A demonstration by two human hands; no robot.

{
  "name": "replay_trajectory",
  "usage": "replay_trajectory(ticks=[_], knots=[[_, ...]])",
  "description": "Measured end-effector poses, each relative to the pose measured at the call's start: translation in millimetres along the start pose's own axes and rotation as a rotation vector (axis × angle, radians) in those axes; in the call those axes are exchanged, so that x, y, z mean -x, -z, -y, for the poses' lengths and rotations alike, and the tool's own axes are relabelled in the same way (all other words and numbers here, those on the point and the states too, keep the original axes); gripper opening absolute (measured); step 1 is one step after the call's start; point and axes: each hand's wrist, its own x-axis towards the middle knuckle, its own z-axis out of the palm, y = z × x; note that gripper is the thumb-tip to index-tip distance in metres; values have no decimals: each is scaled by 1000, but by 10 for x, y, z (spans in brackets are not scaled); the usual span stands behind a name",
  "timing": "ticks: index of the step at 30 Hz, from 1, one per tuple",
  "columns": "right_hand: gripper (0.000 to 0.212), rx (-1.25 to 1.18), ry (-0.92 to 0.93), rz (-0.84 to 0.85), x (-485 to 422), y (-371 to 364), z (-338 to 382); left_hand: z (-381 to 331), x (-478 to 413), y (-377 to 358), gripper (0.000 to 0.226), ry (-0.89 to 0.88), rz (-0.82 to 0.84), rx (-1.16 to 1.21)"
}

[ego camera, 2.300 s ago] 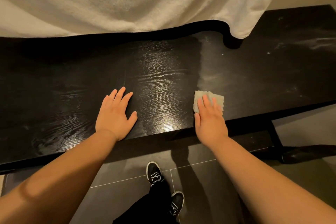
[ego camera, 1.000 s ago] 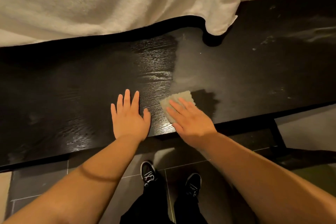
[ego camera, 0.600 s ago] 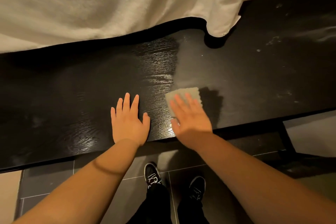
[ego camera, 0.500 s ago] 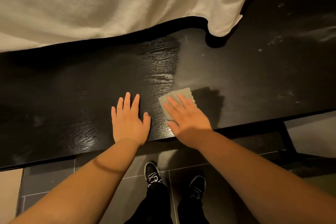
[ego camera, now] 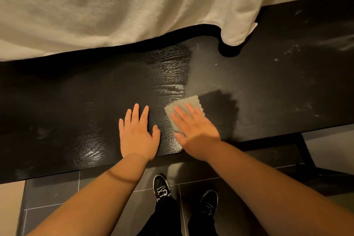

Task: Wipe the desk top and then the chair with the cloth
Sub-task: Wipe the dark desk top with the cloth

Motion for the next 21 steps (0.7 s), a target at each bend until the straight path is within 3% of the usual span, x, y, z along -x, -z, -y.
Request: replay_trajectory(ticks=[2,4,8,10,14,17,19,21], knots=[[63,36,87,-40,19,28,-193,4,1,-9,73,-4,2,9],[60,86,57,-69,39,94,-456,16,0,-15,73,-2,5,12],[69,24,-374,-47,-7,233,-650,14,-7,-11,74,2,16,-2],[69,37,-435,-58,-86,196,-473,16,-11,-13,74,2,22,-9],[66,-1,-36,-27,-173,23,-54,-4,-8,7,74,7,26,0],[64,0,168,-14,-198,145,-179,7,-7,13,74,11,24,7],[61,110,147,-86,-206,222,-482,10,-7,13,74,8,31,1],[63,112,-70,-100,-167,297,-819,5,-8,13,74,6,27,8]])
